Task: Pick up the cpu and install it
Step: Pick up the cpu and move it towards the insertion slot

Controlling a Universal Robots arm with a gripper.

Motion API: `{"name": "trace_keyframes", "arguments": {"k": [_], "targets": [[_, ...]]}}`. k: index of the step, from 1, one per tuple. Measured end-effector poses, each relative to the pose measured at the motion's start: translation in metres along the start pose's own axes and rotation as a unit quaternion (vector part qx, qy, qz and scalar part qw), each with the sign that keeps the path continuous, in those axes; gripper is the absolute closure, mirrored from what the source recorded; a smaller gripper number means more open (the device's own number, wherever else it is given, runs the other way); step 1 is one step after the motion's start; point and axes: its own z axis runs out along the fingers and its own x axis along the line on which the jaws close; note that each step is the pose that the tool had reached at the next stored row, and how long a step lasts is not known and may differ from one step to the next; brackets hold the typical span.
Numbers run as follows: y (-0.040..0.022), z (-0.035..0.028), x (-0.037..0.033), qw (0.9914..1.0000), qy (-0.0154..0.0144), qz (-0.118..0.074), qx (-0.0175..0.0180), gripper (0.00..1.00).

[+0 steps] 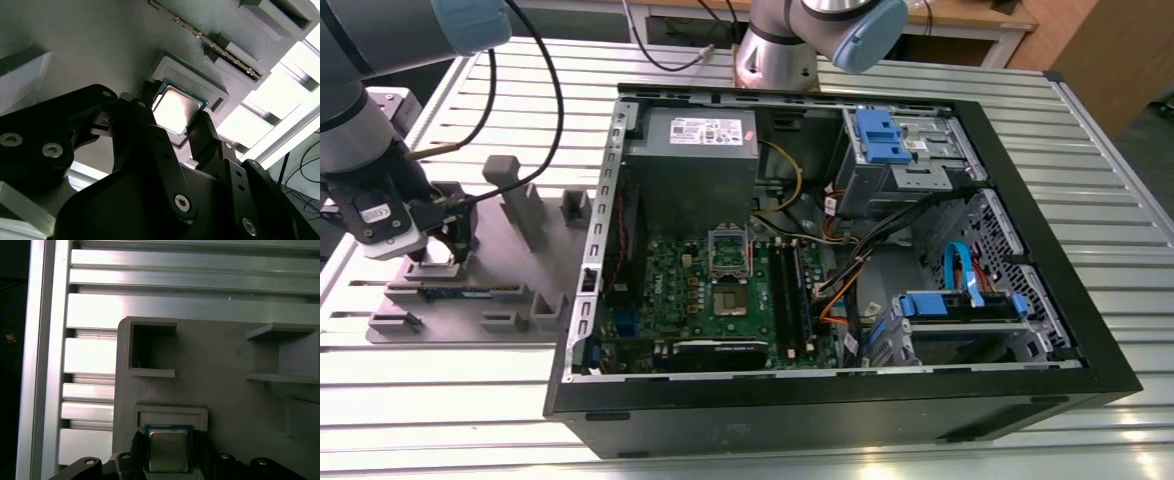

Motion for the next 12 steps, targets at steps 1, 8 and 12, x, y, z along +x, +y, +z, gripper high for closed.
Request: {"name": "trace_keyframes", "arguments": {"k": [1,8,12], "targets": [[0.0,0.0,0.0,1.0,0.0,0.0,0.0,0.45],[0.0001,-0.0014,0.0,1.0,0.0,0.0,0.0,0.45],[0.0001,-0.0021,0.0,1.0,0.0,0.0,0.0,0.45]]}}
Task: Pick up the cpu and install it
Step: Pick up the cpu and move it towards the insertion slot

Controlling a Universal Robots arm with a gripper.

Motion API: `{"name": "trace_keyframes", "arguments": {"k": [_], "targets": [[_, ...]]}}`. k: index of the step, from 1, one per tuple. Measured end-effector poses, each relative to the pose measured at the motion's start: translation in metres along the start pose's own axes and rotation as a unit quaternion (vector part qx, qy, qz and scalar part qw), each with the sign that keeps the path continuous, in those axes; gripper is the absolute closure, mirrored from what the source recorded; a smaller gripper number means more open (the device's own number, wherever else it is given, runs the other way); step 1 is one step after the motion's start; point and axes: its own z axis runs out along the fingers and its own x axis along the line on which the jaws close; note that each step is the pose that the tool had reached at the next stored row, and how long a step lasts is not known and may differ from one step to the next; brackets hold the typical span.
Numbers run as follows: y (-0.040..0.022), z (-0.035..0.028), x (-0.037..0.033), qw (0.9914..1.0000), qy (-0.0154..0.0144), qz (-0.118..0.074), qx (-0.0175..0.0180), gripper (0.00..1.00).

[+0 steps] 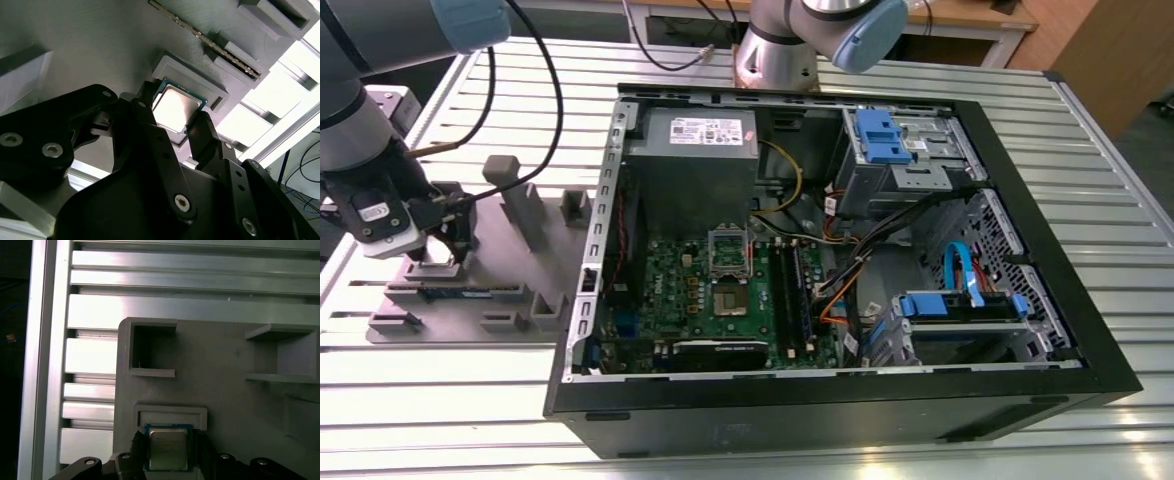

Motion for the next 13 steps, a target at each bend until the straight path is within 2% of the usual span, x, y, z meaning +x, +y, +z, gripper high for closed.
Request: {"name": "trace_keyframes", "arguments": {"k": [13], "targets": [[0.0,0.0006,0.0013,1.0,0.0001,0.0,0.0001,0.45]]}}
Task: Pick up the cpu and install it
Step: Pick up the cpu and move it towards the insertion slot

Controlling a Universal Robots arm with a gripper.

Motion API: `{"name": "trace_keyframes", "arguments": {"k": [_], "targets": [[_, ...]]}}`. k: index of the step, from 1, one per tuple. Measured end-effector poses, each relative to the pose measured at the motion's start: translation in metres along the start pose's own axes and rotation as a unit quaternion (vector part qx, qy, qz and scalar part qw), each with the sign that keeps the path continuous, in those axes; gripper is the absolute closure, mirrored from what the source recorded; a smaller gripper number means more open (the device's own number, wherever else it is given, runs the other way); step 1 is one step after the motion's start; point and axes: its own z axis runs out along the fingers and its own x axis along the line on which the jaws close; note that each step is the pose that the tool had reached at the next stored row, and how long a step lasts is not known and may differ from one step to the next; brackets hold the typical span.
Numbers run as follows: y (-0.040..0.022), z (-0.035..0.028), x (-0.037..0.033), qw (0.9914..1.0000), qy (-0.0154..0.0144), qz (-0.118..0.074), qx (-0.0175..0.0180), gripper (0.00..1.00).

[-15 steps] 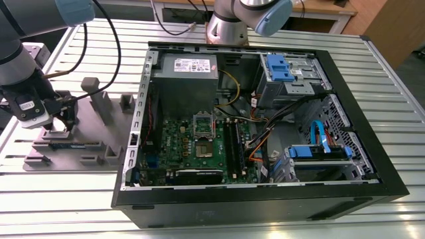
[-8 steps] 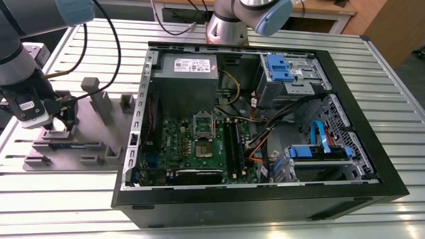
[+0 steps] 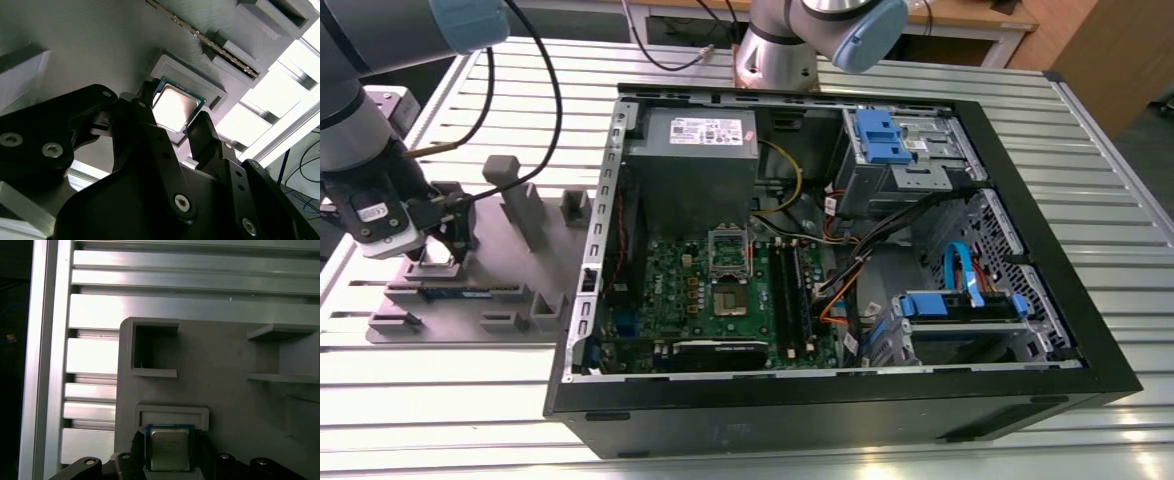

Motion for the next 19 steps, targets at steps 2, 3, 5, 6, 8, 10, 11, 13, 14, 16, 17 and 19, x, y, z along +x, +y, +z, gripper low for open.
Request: {"name": "trace_keyframes", "arguments": {"k": [2,3,5,6,8,10,11,13,14,16,17,19], "targets": [[0.0,0.0,0.0001,1.0,0.0,0.0,0.0,0.45],[0.0,0.0,0.0001,1.0,0.0,0.0,0.0,0.45],[0.0,0.0,0.0002,1.0,0.0001,0.0,0.0,0.47],[0.0,0.0,0.0002,1.0,0.0001,0.0,0.0,0.53],[0.0,0.0,0.0002,1.0,0.0,0.0,0.0,0.53],[0.0,0.0,0.0003,1.0,0.0,0.0,0.0,0.53],[0.0,0.0,0.0003,1.0,0.0,0.0,0.0,0.53],[0.0,0.0,0.0004,1.0,0.0,0.0,0.0,0.53],[0.0,0.0,0.0004,1.0,0.0,0.0,0.0,0.53],[0.0,0.0,0.0004,1.0,0.0,0.0,0.0,0.53],[0.0,-0.0001,0.0005,1.0,-0.0001,0.0,0.0,0.53],[0.0001,-0.002,0.0006,1.0,0.0,0.0,0.0,0.53]]}}
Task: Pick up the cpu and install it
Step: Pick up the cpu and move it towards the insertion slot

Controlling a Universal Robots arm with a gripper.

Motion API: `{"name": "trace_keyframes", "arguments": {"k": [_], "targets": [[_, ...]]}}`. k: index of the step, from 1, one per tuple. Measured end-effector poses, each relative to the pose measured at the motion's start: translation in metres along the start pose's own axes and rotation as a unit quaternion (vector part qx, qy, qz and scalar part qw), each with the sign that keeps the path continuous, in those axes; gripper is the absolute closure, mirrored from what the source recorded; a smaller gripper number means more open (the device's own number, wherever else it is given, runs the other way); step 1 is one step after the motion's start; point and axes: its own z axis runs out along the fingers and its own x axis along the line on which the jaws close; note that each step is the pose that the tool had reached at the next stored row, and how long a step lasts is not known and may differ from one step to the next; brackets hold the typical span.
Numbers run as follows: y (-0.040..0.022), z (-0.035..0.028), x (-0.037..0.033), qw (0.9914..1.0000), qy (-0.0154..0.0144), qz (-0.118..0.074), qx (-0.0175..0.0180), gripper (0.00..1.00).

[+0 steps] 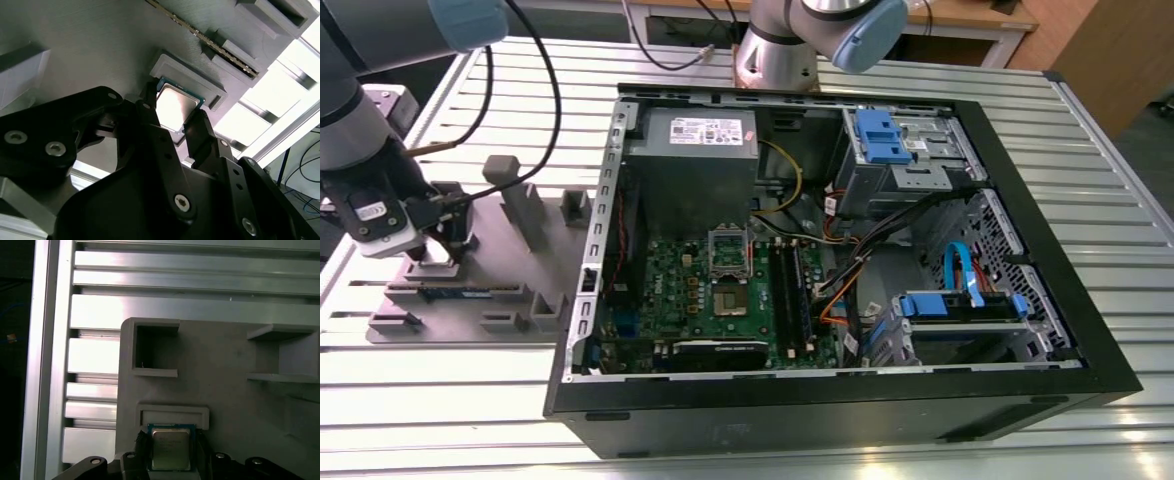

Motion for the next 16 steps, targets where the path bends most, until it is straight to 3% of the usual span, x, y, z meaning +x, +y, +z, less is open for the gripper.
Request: {"name": "trace_keyframes", "arguments": {"k": [5,16], "targets": [[0.0003,-0.0062,0.0,1.0,0.0,0.0,0.0,0.53],[0.0002,-0.006,0.0001,1.0,0.0001,0.0,0.0,0.53]]}}
